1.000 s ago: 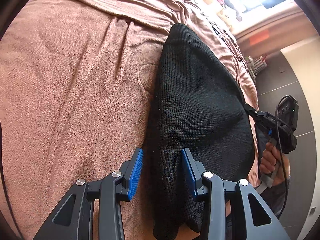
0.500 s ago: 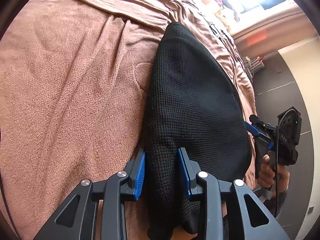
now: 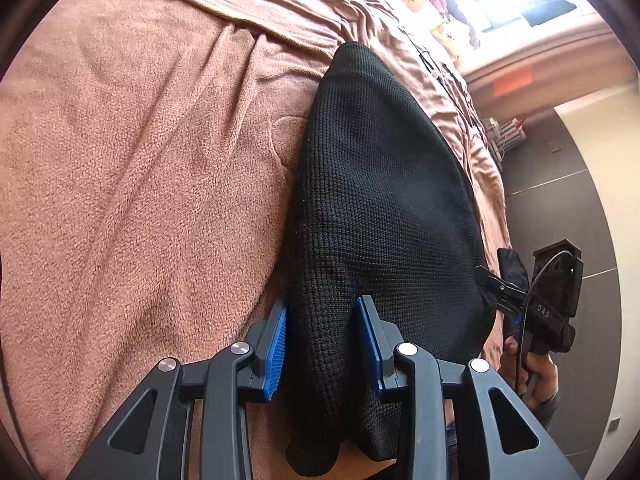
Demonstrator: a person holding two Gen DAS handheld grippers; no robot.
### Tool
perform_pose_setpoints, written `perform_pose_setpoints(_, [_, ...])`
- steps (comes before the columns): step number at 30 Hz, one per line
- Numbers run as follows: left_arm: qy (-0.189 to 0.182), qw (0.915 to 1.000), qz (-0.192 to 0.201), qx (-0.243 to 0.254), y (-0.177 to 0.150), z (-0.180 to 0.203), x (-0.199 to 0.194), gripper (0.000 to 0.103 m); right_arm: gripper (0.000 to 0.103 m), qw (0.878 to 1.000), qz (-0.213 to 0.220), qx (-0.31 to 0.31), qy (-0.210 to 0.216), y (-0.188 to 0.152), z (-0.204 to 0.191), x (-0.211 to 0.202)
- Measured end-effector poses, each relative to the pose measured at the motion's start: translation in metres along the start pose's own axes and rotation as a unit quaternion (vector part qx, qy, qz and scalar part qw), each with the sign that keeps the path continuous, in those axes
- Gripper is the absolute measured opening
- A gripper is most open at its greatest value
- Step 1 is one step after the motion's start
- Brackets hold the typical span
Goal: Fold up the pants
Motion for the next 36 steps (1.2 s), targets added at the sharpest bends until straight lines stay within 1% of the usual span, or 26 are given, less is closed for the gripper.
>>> perform_pose_setpoints(1, [-0.002,1.0000,0.000,-0.001,-0.002,0.000,-0.001,0.039,0.058,1.000,-0.003,0.004,0.003,-0.001,0.002,0.001])
perform_pose_setpoints(3, [-0.008,1.0000,-0.002,-0.002,-0.008,0.000,-0.001,0.045,0.053,1.000,0.000,0.008,0.007,-0.003,0.004,-0.001])
perform_pose_setpoints(6, [-0.016,0.9999,-0.003,-0.003,-0.014,0.002,0.000,0.046,0.051,1.000,-0.001,0.014,0.009,-0.006,0.007,-0.001])
perform_pose_setpoints(9, [-0.022,0.9998,0.001,-0.003,-0.015,0.005,0.002,0.046,0.051,1.000,0.001,0.021,0.014,-0.007,0.010,0.000])
perform_pose_setpoints(10, [-0.021,0.9998,0.001,-0.002,-0.015,0.005,0.002,0.045,0.051,1.000,-0.001,0.025,0.016,-0.007,0.011,0.000])
perform_pose_setpoints(12, [-0.023,0.9997,-0.001,0.001,-0.015,0.004,0.001,0.023,0.050,0.999,0.000,0.030,0.018,-0.008,0.012,0.002])
perform_pose_setpoints(13, [-0.027,0.9996,-0.001,0.001,-0.014,0.004,-0.001,0.021,0.050,0.999,0.000,0.032,0.019,-0.007,0.012,0.001])
perform_pose_setpoints(14, [-0.031,0.9995,0.002,0.001,-0.014,0.005,-0.003,0.015,0.049,0.999,0.000,0.033,0.019,-0.008,0.012,0.001])
perform_pose_setpoints(15, [-0.036,0.9993,0.004,0.001,-0.013,0.005,-0.007,0.013,0.049,0.999,0.001,0.034,0.019,-0.009,0.011,0.000])
perform_pose_setpoints(18, [-0.047,0.9988,0.010,-0.001,-0.010,0.007,-0.017,0.012,0.047,0.999,0.001,0.036,0.021,-0.013,0.011,-0.001])
perform_pose_setpoints(21, [-0.050,0.9987,0.013,0.004,-0.009,0.009,-0.025,0.012,0.045,0.999,0.000,0.042,0.026,-0.018,0.007,-0.001])
perform_pose_setpoints(31, [-0.040,0.9990,0.017,0.008,-0.007,-0.009,-0.051,0.011,0.042,0.998,-0.013,0.044,0.054,-0.041,-0.014,0.001])
perform_pose_setpoints(36, [-0.034,0.9993,0.012,0.004,-0.009,-0.023,-0.063,0.011,0.041,0.996,-0.023,0.045,0.073,-0.050,-0.022,0.006])
Point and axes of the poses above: each gripper's, at about its wrist camera, not at the fingertips, and x roughly the way its jaws point, z to its right, y to its top, the point moved 8 cm from there along x, roughly the way its jaws point, and after that the axes turned 6 degrees about z, right-handed, at the moved point
